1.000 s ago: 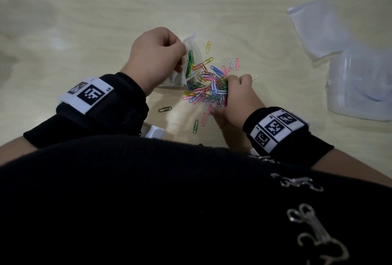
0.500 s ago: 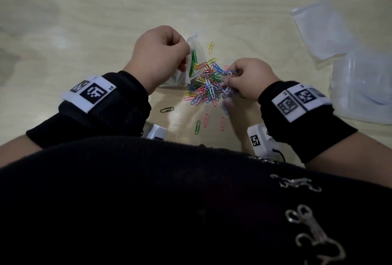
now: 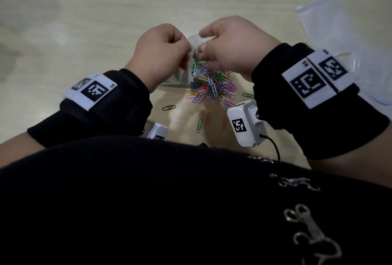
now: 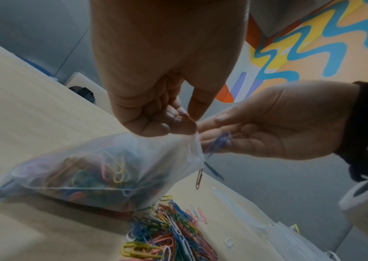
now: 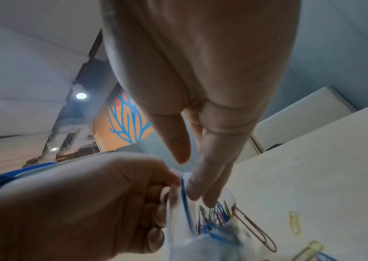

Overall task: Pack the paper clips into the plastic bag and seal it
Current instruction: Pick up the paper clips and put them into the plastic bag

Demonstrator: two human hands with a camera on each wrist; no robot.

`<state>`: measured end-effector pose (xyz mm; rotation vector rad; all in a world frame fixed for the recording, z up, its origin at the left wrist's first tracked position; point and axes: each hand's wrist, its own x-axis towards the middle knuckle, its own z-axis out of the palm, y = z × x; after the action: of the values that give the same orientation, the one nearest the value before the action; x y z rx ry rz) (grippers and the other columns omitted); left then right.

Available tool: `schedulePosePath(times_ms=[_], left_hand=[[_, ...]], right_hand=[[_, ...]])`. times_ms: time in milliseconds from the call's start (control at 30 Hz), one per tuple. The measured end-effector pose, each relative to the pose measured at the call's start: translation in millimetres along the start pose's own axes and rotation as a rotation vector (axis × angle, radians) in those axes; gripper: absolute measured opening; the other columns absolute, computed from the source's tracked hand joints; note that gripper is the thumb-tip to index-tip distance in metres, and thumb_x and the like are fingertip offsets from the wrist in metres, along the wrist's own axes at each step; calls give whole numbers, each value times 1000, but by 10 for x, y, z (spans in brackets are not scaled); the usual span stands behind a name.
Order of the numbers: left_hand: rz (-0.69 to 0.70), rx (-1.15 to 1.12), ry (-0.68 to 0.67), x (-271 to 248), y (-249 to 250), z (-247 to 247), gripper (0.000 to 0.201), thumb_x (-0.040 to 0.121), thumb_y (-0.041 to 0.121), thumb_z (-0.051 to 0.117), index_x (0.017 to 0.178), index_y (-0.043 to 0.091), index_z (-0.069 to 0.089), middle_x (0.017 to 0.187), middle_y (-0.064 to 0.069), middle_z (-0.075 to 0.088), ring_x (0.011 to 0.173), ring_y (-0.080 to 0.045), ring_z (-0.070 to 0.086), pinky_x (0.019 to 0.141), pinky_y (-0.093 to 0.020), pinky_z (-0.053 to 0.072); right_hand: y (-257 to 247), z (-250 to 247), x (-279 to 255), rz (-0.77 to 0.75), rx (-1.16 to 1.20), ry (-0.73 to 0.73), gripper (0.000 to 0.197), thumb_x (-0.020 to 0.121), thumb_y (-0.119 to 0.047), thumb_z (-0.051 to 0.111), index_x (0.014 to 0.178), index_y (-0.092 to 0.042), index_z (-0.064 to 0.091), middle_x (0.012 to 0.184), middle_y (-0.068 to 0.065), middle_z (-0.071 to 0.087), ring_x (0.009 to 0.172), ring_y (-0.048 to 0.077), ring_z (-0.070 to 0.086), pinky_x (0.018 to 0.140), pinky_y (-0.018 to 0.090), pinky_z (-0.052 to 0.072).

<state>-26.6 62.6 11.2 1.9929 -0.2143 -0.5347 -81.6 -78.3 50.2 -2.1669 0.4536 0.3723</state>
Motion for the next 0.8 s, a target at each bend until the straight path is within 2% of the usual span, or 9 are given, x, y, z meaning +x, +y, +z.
schedulePosePath(times_ms=[100, 167, 233, 300, 367, 433, 600, 700, 800], left_hand=[[-12, -18, 52, 1, -18, -47, 9, 70, 25, 57, 61, 24, 57, 49, 9, 61, 55, -16, 58, 64, -31, 44], [-9, -57, 106, -14, -17, -77, 11, 72, 23, 54, 61, 24, 53, 46, 10, 56, 50, -12, 52, 60, -28, 41], [11, -112, 187, -19, 1, -116, 12, 69, 26, 51, 58, 25, 51, 51, 10, 50, 57, -17, 47, 61, -31, 39], [37, -163, 258, -15, 21, -171, 15, 68, 28, 48, 54, 27, 49, 57, 8, 46, 66, -18, 42, 63, -34, 36], [45, -206, 303, -2, 23, -227, 16, 70, 27, 48, 53, 27, 47, 57, 11, 42, 66, -17, 39, 62, -31, 32], [50, -219, 328, 14, 6, -268, 17, 71, 24, 48, 54, 27, 47, 55, 12, 41, 63, -15, 37, 60, -28, 30], [57, -247, 364, 47, -19, -313, 22, 72, 21, 49, 52, 29, 49, 53, 14, 42, 62, -14, 39, 59, -27, 31], [61, -260, 368, 61, -6, -316, 21, 72, 22, 49, 52, 30, 50, 55, 12, 43, 63, -15, 39, 60, -28, 31], [51, -259, 352, 75, 16, -295, 20, 71, 23, 49, 52, 29, 50, 56, 10, 43, 64, -16, 39, 59, -29, 31]], right_hand=[[51, -16, 53, 41, 242, 146, 27, 88, -7, 48, 109, -19, 60, 107, 13, 68, 98, 29, 68, 87, 45, 56], [196, -29, 139, 58, 73, 219, 24, 90, -14, 46, 108, -19, 63, 108, 6, 67, 103, 26, 64, 93, 41, 52], [389, -11, 224, 95, -171, 205, 31, 94, -22, 44, 120, -14, 59, 121, 6, 61, 114, 25, 57, 99, 35, 45], [578, 48, 331, 127, -297, 148, 44, 96, -29, 43, 137, -12, 44, 142, 11, 46, 129, 26, 46, 107, 34, 35], [708, 136, 441, 117, -387, 72, 55, 97, -32, 41, 146, -10, 28, 154, 13, 27, 140, 27, 31, 113, 37, 27], [753, 222, 513, 56, -456, 3, 60, 98, -34, 40, 148, -9, 19, 158, 11, 17, 145, 26, 22, 116, 39, 22], [617, 465, 507, -207, -555, -179, 75, 95, -43, 47, 151, -12, 10, 161, 8, 8, 148, 22, 12, 120, 39, 17], [554, 589, 443, -379, -803, -287, 86, 86, -57, 54, 151, -17, 15, 160, 6, 10, 146, 25, 14, 118, 41, 22], [644, 613, 357, -476, -883, -291, 74, 86, -50, 58, 147, -17, 30, 158, 7, 20, 143, 30, 22, 117, 38, 23]])
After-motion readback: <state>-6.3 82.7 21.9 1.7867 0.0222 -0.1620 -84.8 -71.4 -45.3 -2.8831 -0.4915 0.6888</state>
